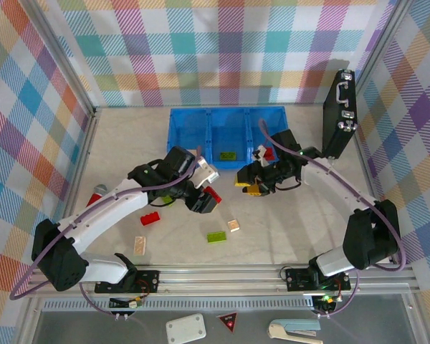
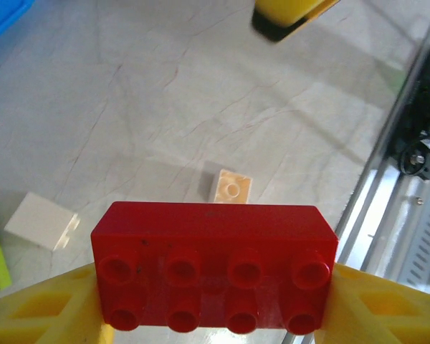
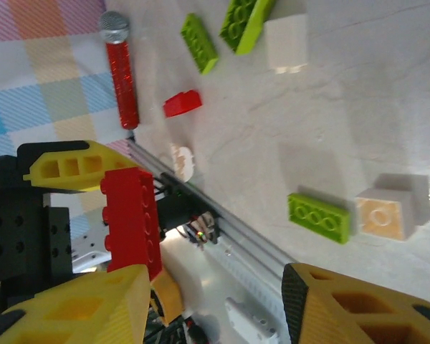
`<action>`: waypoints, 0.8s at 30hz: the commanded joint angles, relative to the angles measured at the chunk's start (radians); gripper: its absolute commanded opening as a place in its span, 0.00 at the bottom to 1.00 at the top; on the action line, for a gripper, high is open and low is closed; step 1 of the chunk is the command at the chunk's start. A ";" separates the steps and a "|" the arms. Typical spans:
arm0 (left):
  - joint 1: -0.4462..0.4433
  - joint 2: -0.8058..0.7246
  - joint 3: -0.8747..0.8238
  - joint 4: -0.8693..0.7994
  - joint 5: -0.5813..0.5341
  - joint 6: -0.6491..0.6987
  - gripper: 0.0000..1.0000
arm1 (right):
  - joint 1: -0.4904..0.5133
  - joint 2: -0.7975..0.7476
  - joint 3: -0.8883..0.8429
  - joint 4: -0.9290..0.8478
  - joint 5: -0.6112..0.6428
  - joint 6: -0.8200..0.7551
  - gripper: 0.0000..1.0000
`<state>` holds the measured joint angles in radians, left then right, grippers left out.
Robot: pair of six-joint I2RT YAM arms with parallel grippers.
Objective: Sort the legos into containers by color
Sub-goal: Pick up the lego from the bottom-left of the table, then place the lego in the container.
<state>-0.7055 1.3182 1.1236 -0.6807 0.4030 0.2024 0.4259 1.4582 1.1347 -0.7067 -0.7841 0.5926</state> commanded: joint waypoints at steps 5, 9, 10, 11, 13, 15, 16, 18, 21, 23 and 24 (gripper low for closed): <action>-0.011 0.001 0.051 -0.031 0.103 0.083 0.51 | 0.086 0.002 0.010 0.076 -0.078 0.088 0.53; -0.011 0.004 0.050 -0.030 0.102 0.086 0.51 | 0.123 0.030 0.026 0.092 -0.082 0.110 0.53; -0.012 0.005 0.050 -0.032 0.100 0.088 0.51 | 0.134 0.036 0.030 0.097 -0.082 0.117 0.53; -0.011 0.007 0.050 -0.035 0.102 0.091 0.51 | 0.145 0.042 0.035 0.100 -0.080 0.120 0.53; -0.011 0.007 0.048 -0.037 0.102 0.092 0.51 | 0.163 0.055 0.046 0.101 -0.082 0.122 0.53; -0.011 0.006 0.047 -0.039 0.104 0.092 0.51 | 0.180 0.066 0.057 0.097 -0.081 0.122 0.53; -0.011 0.006 0.047 -0.041 0.104 0.094 0.51 | 0.187 0.071 0.061 0.096 -0.076 0.122 0.53; -0.011 0.007 0.044 -0.040 0.101 0.094 0.51 | 0.197 0.077 0.066 0.098 -0.069 0.127 0.53; -0.011 0.006 0.044 -0.040 0.101 0.096 0.51 | 0.207 0.086 0.072 0.107 -0.073 0.131 0.52; -0.012 0.005 0.045 -0.039 0.104 0.095 0.50 | 0.216 0.091 0.078 0.109 -0.075 0.134 0.52; -0.012 0.005 0.044 -0.039 0.105 0.095 0.50 | 0.222 0.094 0.081 0.110 -0.078 0.133 0.52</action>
<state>-0.7055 1.3190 1.1511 -0.7574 0.4740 0.2783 0.6170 1.5333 1.1755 -0.6258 -0.8276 0.7185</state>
